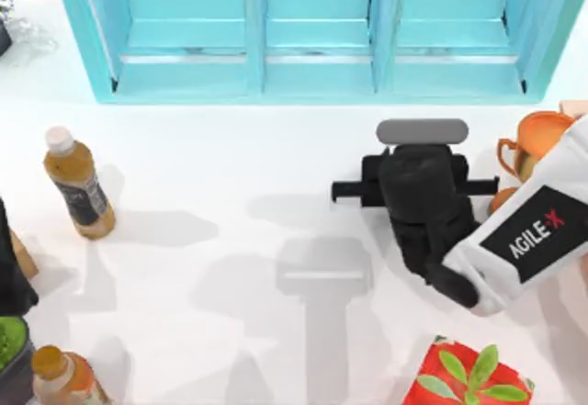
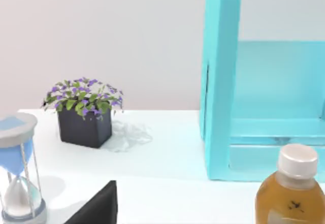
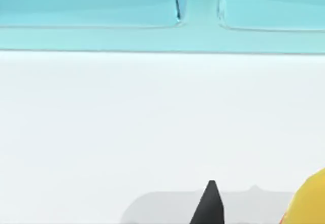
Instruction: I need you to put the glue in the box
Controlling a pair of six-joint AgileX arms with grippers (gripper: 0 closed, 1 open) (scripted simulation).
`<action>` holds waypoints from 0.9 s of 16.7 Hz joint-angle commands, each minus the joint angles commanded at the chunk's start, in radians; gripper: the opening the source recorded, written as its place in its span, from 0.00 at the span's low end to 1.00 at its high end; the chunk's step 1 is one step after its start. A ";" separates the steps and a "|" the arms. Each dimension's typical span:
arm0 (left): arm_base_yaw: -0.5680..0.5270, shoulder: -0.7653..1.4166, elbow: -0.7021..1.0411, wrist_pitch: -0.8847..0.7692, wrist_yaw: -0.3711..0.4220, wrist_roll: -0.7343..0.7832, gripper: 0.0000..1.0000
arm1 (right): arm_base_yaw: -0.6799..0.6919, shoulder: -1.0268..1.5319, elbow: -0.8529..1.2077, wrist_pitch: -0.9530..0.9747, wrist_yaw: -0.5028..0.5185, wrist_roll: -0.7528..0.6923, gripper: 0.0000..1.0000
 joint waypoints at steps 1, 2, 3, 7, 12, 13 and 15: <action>0.000 0.000 0.000 0.000 0.000 0.000 1.00 | 0.000 0.000 0.000 0.000 0.000 0.000 0.17; 0.000 0.000 0.000 0.000 0.000 0.000 1.00 | 0.000 0.000 0.000 0.000 0.000 0.000 0.10; 0.000 0.000 0.000 0.000 0.000 0.000 1.00 | 0.000 0.000 0.000 0.000 0.000 0.000 0.02; 0.000 0.000 0.000 0.000 0.000 0.000 1.00 | 0.000 0.000 0.000 0.000 0.000 0.000 0.00; 0.000 0.000 0.000 0.000 0.000 0.000 1.00 | 0.002 -0.001 -0.001 0.000 0.000 0.001 0.00; 0.000 0.000 0.000 0.000 0.000 0.000 1.00 | 0.003 -0.001 0.000 -0.003 0.000 0.001 0.00; 0.000 0.000 0.000 0.000 0.000 0.000 1.00 | 0.019 -0.009 0.012 -0.033 -0.003 0.001 0.00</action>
